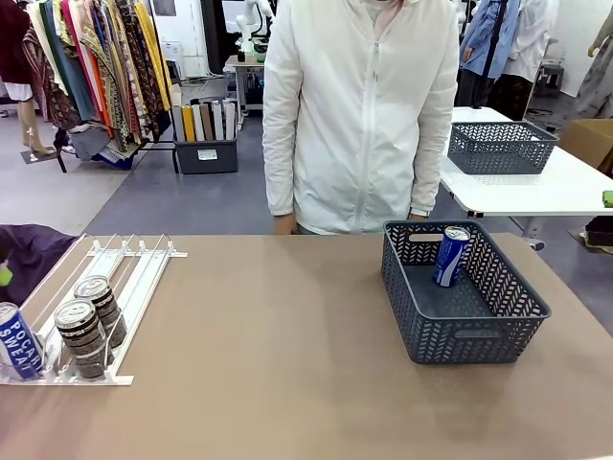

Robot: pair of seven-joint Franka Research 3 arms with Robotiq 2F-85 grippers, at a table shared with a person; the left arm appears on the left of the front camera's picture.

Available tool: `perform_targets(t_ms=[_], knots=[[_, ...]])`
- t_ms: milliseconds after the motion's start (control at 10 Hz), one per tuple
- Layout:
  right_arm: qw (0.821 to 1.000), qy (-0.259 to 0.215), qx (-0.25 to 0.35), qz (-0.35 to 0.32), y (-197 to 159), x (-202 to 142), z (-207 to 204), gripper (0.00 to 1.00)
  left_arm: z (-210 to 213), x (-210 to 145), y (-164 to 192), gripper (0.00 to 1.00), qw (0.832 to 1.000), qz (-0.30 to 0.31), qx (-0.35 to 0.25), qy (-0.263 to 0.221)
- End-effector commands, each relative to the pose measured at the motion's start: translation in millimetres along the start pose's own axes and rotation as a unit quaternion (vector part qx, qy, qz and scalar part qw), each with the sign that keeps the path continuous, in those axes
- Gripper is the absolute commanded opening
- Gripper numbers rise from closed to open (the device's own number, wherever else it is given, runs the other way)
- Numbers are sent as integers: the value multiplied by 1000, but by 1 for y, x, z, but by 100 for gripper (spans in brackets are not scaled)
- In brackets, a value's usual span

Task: Retrieve and store the cans from the dispenser.
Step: Pick up the last remaining can from one row of the Automatic Can Dispenser and place it in the middle of the table.

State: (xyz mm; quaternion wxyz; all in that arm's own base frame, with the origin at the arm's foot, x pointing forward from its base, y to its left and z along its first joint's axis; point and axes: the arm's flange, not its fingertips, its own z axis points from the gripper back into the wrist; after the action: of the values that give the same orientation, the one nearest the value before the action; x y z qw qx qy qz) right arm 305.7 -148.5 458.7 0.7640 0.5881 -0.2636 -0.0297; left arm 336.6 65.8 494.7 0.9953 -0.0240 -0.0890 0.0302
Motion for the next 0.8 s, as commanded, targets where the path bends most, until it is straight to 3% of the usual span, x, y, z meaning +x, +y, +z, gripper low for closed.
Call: perform_targets(t_ms=[0,200,700], knots=[[1000,-9,11,2,4,4,-2,100,-27,-1,-4,100,999,32,14,13],[1000,-9,11,2,4,4,-2,100,-54,-4,0,100,998,60,23,24],[1000,-9,11,2,4,4,-2,100,-103,-8,0,100,995,62,37,65]])
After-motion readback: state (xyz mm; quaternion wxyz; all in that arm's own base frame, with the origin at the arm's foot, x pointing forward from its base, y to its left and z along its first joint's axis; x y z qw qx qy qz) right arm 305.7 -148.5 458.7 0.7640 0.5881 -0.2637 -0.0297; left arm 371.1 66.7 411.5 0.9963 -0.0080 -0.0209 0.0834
